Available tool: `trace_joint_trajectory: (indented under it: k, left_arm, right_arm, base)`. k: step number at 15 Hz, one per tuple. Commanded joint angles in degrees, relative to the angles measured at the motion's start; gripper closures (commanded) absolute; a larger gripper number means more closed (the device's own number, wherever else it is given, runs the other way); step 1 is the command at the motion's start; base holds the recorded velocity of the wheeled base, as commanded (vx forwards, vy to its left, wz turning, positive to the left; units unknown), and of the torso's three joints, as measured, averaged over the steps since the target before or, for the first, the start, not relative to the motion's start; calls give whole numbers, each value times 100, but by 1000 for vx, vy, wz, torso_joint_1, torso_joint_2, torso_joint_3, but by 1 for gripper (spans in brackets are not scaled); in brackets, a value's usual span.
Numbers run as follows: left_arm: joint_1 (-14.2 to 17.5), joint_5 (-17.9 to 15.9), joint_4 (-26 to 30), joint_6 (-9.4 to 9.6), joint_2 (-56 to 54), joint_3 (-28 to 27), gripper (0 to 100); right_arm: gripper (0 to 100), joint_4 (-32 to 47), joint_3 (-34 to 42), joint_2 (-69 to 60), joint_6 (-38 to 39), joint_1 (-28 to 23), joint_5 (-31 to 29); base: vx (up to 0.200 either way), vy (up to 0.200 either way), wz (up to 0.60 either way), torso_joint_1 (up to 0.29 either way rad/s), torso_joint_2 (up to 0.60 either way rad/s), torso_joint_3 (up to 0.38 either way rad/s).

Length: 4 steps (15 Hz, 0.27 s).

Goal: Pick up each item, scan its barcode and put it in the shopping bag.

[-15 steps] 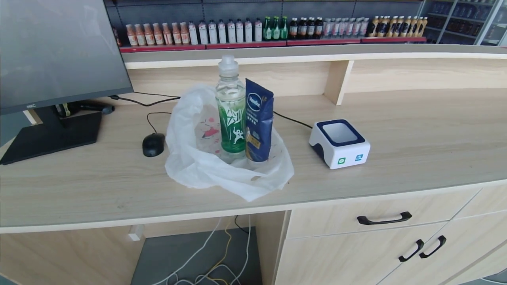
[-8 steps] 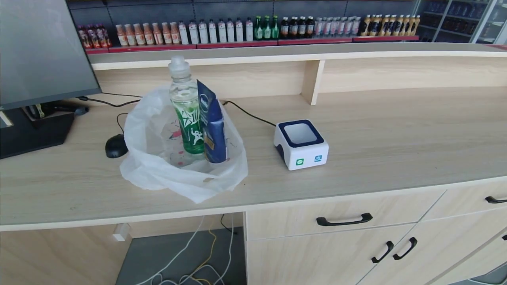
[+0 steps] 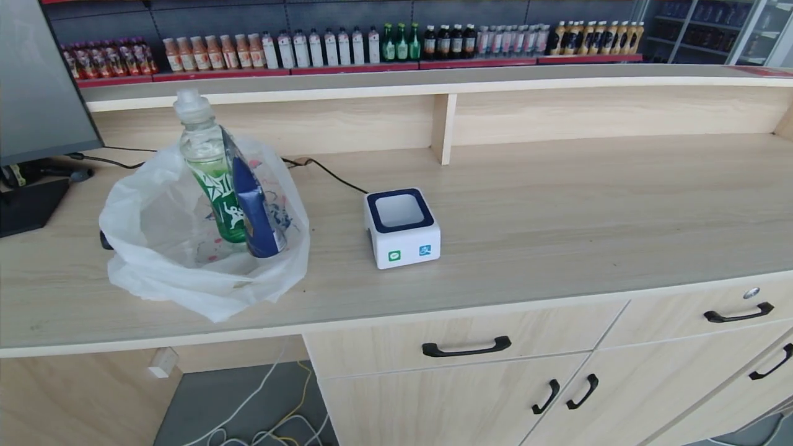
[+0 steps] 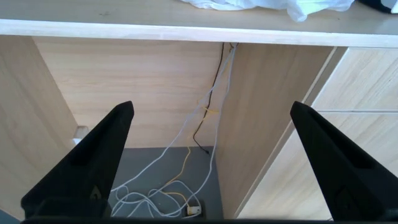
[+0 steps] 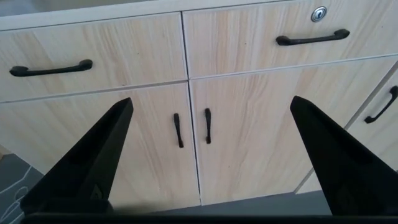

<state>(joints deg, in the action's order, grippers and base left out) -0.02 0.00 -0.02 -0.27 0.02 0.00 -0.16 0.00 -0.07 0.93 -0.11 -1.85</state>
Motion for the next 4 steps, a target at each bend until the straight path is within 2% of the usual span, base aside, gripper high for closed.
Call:
trace_joint_trajectory:
  k: [1, 4]
  left_arm:
    - [2, 0, 2, 9, -2, 0, 0]
    - [2, 0, 2, 9, -2, 0, 0]
  right_arm:
    - [0, -11, 0, 7, -14, 2, 1]
    - [0, -11, 0, 7, -5, 2, 1]
  base:
    - [0, 0, 0, 0, 0, 0]
    - [0, 0, 0, 0, 0, 0]
